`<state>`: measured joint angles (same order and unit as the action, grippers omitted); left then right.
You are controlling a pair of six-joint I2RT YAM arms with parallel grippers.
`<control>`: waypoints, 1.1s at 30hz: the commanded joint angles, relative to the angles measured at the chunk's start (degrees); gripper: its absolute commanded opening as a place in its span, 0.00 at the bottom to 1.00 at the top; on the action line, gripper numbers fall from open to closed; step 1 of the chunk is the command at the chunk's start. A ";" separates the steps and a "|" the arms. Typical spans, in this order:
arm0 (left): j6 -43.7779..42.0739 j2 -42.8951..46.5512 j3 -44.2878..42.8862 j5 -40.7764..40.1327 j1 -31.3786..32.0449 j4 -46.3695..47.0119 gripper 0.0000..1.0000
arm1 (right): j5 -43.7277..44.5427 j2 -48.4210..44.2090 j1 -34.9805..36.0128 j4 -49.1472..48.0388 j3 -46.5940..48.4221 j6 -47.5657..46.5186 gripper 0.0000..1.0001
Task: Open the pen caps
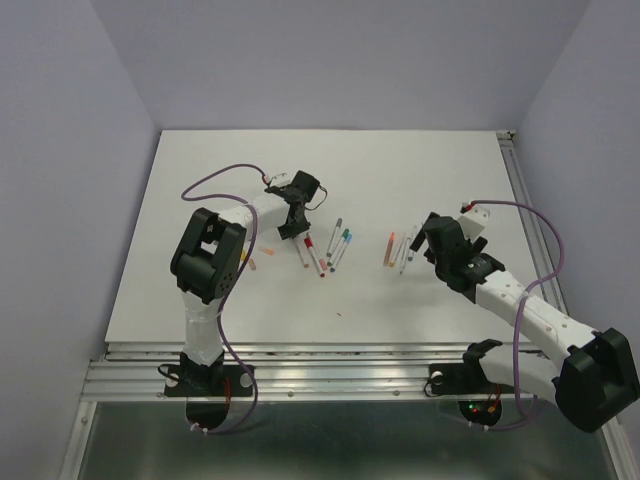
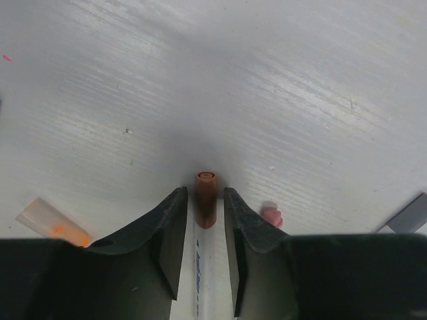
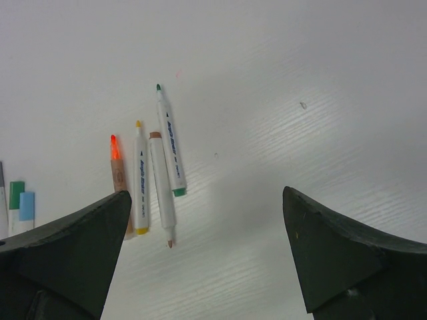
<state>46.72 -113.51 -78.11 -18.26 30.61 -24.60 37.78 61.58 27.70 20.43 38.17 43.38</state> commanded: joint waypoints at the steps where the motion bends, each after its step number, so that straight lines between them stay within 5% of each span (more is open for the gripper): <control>1: 0.21 -2.15 1.73 0.16 -0.29 0.34 0.37 | 2.21 -0.85 -0.37 0.05 1.20 0.75 1.00; 4: 0.04 -2.06 2.87 1.03 -0.55 1.13 0.29 | 2.30 -1.46 -0.37 0.05 1.11 0.75 1.00; 9: 0.13 -0.49 5.51 3.31 -0.64 4.03 0.01 | -1.29 -3.74 -0.37 -1.00 1.11 -2.40 1.00; 16: -1.19 6.62 11.39 4.64 -0.73 8.16 0.00 | -21.13 -12.79 -0.46 -4.51 -2.12 -7.69 1.00; 24: 1.97 26.30 23.51 5.96 5.31 15.71 0.00 | -55.75 -19.40 -0.28 -24.53 -11.10 -2.77 1.00; 33: 12.16 30.11 23.80 3.94 20.79 19.85 0.00 | -66.87 -11.76 -0.11 -32.30 -12.69 -0.83 1.00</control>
<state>53.78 -83.02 -53.87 -12.84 46.41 -7.92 -22.68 47.64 27.73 -5.63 26.26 42.33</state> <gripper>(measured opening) 0.060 0.999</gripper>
